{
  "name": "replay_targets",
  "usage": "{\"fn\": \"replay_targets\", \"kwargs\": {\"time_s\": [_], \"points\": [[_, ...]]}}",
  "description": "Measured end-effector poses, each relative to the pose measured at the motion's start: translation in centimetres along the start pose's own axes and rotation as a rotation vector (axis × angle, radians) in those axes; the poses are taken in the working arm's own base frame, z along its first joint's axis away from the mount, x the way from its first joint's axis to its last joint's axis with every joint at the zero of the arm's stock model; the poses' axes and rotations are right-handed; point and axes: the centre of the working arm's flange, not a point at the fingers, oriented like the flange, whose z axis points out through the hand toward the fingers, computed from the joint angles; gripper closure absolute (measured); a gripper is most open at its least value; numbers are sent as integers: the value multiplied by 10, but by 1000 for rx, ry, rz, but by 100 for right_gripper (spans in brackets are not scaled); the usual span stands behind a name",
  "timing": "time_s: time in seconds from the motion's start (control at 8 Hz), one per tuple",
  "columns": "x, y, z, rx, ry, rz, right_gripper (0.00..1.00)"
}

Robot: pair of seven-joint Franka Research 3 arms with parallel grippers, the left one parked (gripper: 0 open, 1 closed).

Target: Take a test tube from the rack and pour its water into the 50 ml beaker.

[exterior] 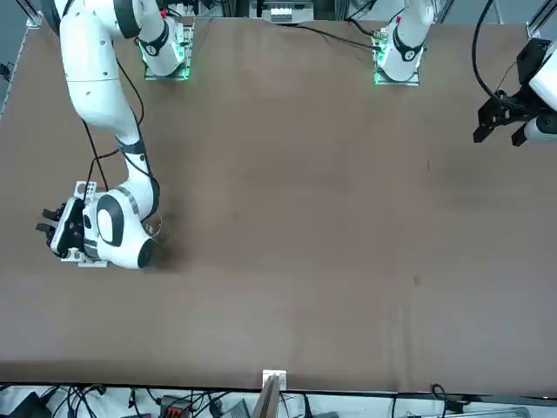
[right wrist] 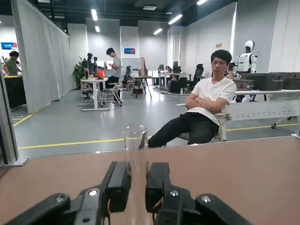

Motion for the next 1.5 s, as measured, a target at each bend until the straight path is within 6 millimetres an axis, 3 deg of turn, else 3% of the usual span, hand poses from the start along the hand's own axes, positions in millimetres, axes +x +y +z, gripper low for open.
{"fn": "replay_targets", "kwargs": {"time_s": [1.5], "points": [[-32, 6, 8, -9, -14, -28, 71]]}}
